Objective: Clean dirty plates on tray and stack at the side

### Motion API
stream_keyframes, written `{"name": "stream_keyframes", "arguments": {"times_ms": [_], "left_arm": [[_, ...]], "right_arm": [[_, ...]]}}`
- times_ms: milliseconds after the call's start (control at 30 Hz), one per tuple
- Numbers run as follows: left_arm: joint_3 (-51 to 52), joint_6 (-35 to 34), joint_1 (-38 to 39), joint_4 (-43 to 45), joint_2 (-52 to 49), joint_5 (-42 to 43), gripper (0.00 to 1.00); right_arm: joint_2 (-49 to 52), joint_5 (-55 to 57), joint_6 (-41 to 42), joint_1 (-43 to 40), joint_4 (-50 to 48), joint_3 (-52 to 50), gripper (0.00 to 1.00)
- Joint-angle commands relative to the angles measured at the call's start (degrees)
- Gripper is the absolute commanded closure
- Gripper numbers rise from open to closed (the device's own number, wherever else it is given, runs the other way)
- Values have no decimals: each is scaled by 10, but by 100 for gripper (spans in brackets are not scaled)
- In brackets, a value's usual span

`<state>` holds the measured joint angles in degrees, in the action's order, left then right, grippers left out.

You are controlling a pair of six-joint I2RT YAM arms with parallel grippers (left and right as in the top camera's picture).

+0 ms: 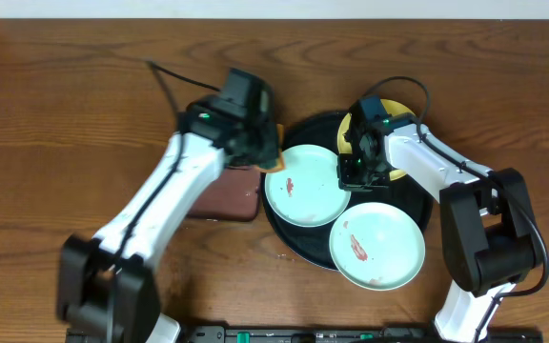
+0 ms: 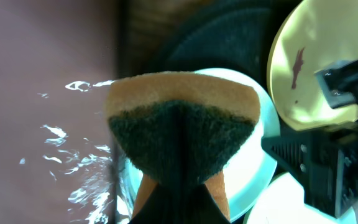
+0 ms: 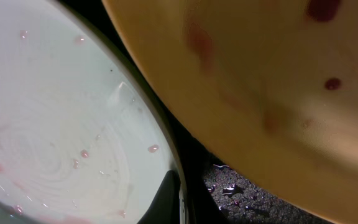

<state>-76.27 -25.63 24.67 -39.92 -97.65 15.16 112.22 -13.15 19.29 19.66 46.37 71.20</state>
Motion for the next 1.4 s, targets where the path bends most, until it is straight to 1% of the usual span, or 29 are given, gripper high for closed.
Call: {"name": "stream_keyframes", "arguments": {"times_ms": [0,100,167,300,400,500,633,833,967,1033,1133,1200,1233,1333,1367], "left_arm": [[-11,-57,36,34,-68,23,93],[-11,-98,64,98,-127,76,93],[-11,-134,75,130,-155,93,93],[-11,-172,90,179,-200,116,92],[-11,-181,98,181,-231,130,93],[-11,-179,99,142,-242,123,92],[-16,-149,91,82,-235,37,93],[-33,-100,89,-30,-221,-168,92],[-33,-97,89,-70,-221,-255,93],[-33,-97,89,-73,-221,-264,92],[-33,-98,89,-59,-221,-261,93],[-32,-98,90,-33,-222,-237,92],[-30,-98,91,2,-222,-181,92],[-25,-107,92,66,-222,-75,93],[-24,-114,94,81,-222,-52,92]], "right_arm": [[14,37,9,8,-3,-4,99],[14,37,9,8,-4,-4,99],[14,37,9,8,-3,-4,99],[14,37,9,8,-2,-4,99],[14,37,9,8,-2,-4,99],[14,37,9,8,-1,-4,99],[14,37,9,8,-1,-4,99],[14,37,9,8,4,-4,99],[14,37,9,8,4,-4,99],[14,37,11,8,4,-4,99],[14,37,11,8,4,-4,99],[14,37,11,8,6,-4,99],[14,37,11,8,8,-4,99],[14,37,11,8,8,-4,99],[14,38,14,8,8,-4,99]]}}
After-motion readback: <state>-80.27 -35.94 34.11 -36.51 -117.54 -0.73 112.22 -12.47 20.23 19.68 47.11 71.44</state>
